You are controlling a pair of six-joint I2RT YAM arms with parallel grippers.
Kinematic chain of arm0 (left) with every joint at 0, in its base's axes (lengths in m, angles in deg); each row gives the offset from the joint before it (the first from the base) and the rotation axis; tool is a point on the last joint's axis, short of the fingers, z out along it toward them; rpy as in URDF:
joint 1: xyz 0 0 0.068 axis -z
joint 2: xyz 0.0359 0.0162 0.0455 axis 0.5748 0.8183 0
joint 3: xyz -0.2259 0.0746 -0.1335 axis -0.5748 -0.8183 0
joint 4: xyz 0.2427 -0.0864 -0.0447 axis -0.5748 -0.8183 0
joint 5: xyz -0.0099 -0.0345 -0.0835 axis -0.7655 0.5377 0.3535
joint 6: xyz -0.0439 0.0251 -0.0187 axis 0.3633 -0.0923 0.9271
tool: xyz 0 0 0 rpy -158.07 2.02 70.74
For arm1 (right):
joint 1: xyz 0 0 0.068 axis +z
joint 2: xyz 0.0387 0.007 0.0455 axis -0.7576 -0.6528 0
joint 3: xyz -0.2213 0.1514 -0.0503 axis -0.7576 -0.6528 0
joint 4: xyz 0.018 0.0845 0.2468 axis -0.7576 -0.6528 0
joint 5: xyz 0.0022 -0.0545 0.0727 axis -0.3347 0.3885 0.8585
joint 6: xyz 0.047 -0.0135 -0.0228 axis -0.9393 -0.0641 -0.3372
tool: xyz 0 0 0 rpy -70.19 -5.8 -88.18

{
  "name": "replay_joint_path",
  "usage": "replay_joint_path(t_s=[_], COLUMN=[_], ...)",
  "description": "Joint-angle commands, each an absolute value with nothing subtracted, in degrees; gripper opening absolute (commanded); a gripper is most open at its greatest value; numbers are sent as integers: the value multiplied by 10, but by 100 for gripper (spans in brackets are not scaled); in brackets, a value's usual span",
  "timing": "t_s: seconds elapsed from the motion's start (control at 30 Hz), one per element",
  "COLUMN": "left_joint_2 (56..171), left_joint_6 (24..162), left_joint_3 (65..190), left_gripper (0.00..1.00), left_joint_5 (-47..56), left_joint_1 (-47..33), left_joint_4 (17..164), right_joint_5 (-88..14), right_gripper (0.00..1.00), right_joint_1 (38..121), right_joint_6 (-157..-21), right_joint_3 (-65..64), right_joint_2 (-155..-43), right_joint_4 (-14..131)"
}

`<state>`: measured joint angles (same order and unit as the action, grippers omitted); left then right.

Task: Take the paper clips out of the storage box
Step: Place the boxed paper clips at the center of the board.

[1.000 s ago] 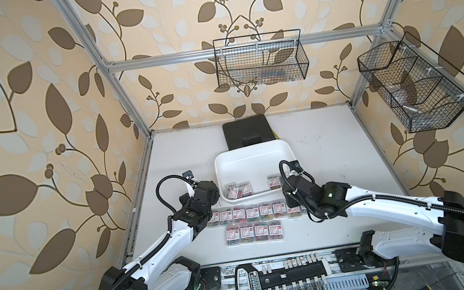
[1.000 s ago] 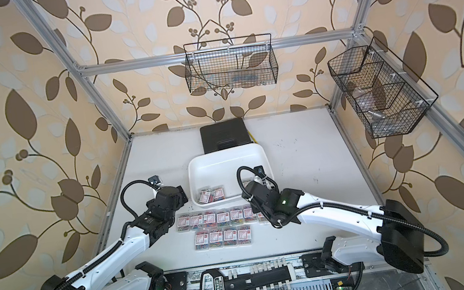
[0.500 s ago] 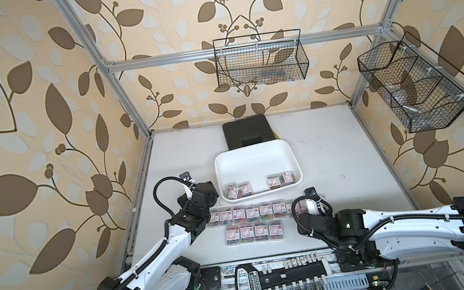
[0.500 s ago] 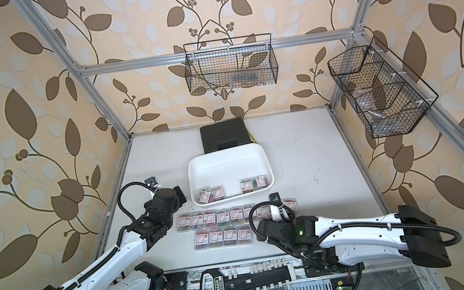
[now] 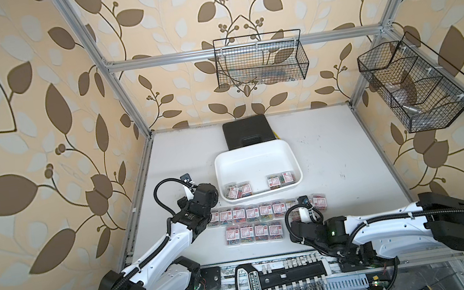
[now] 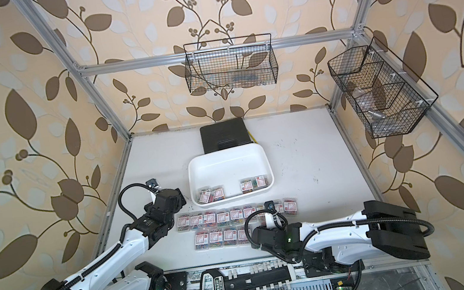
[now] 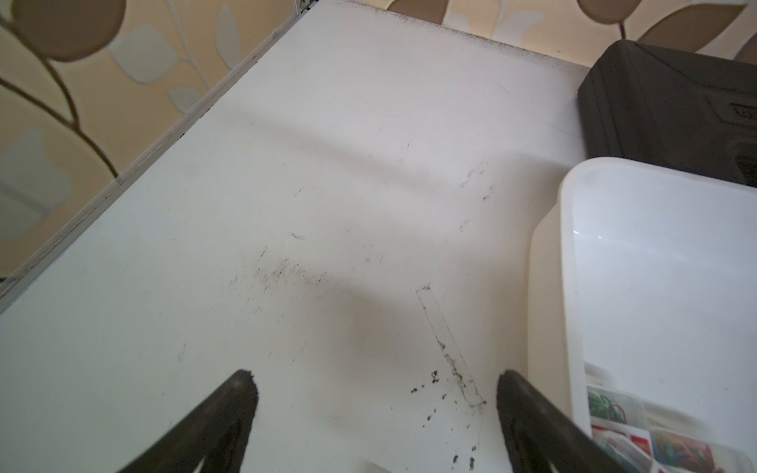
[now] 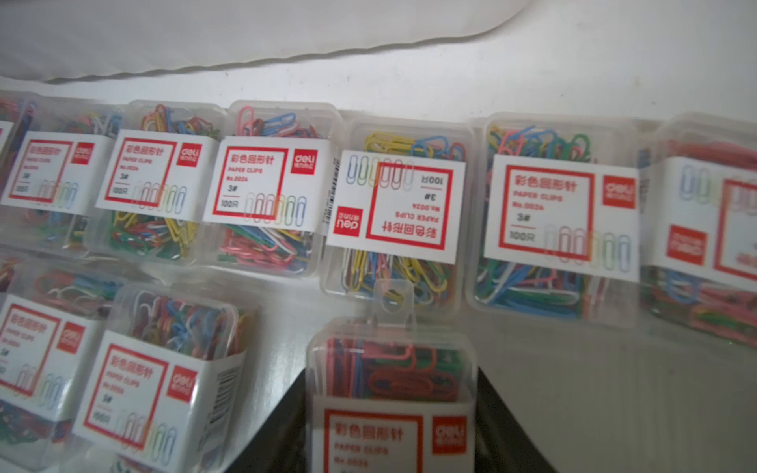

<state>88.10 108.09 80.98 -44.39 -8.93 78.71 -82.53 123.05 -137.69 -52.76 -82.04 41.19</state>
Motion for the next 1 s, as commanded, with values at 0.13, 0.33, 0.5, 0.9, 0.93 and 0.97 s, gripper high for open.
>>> replay_joint_path(t_s=[0.13,0.33,0.5,0.9,0.93,0.97], left_joint_2=[870,869,865,861,861,861], left_joint_6=[1095,1097,1097,1095,1095,1095], left_joint_3=[824,824,821,818,817,817], left_gripper=[94,94,94,93,94,93], left_joint_5=[-470,-472,-473,-468,-468,-467], left_joint_1=[-92,-92,-92,-92,-92,-92], left_joint_4=[784,783,785,787,788,788], right_joint_5=[-790,-784,-785,-782,-776,-770], right_gripper=[42,43,53,65,64,63], right_joint_1=[1231,1236,1247,1252,1252,1252], right_joint_6=[-1385,-1393,-1400,-1421,-1424,-1427], right_joint_3=[-533,-533,-532,-579,-590,-604], right_joint_2=[-840,-827,-824,-749,-742,-735], right_joint_4=[465,438,436,463,478,497])
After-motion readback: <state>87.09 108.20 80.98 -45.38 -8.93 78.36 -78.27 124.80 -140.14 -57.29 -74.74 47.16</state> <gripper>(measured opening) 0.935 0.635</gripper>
